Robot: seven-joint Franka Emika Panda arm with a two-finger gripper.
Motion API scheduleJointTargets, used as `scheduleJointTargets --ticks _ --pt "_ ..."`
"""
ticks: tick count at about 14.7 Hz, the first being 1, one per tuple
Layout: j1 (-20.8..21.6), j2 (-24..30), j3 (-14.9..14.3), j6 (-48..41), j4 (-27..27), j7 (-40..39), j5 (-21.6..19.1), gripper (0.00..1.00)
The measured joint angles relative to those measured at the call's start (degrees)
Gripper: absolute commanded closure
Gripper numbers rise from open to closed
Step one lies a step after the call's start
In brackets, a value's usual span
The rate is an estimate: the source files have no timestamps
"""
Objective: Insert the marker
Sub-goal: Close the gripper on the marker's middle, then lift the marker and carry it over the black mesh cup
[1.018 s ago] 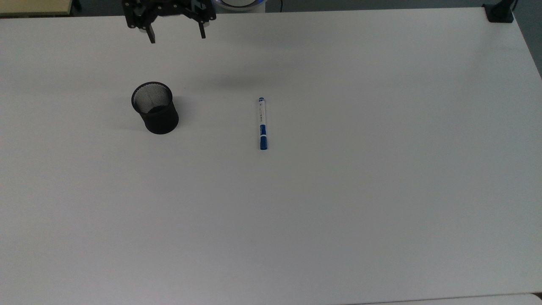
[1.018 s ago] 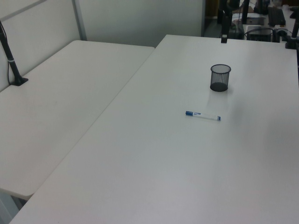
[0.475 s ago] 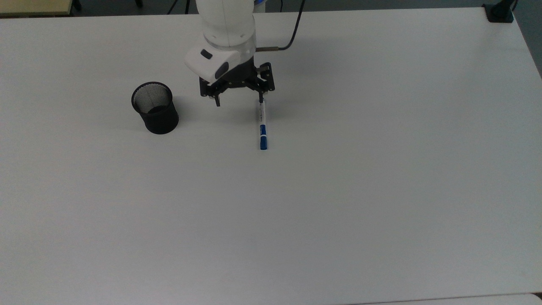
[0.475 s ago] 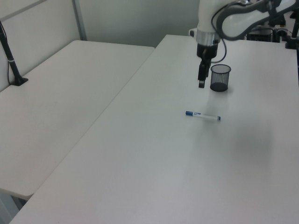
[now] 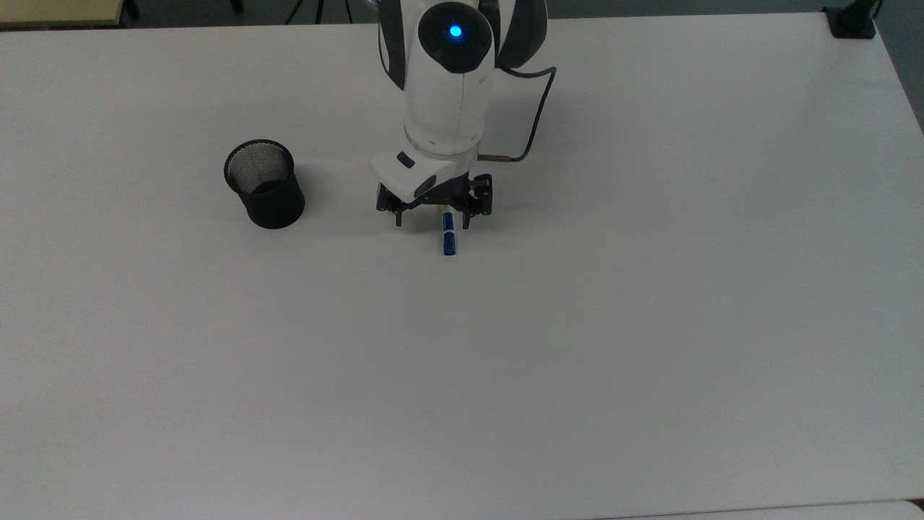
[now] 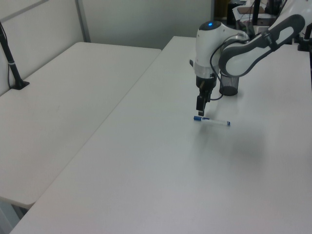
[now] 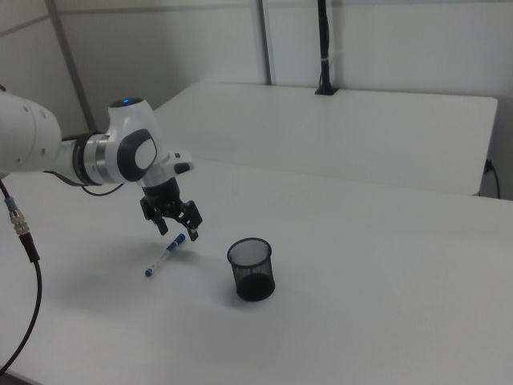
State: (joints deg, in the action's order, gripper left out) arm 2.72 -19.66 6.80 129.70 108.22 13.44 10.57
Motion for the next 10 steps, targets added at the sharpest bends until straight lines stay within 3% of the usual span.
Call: scheduleJointTargets --ticks 4,7,9,10 --pt "0.0 -1.8 0.0 2.4 0.0 3.5 0.2 0.16" --pt "0.8 -2.1 0.0 2.4 0.0 5.1 0.2 0.18" --pt "0.9 -2.9 0.0 3.4 0.0 5.3 1.2 0.35" --pt "0.9 -3.2 0.0 3.8 0.0 5.4 1.7 0.53"
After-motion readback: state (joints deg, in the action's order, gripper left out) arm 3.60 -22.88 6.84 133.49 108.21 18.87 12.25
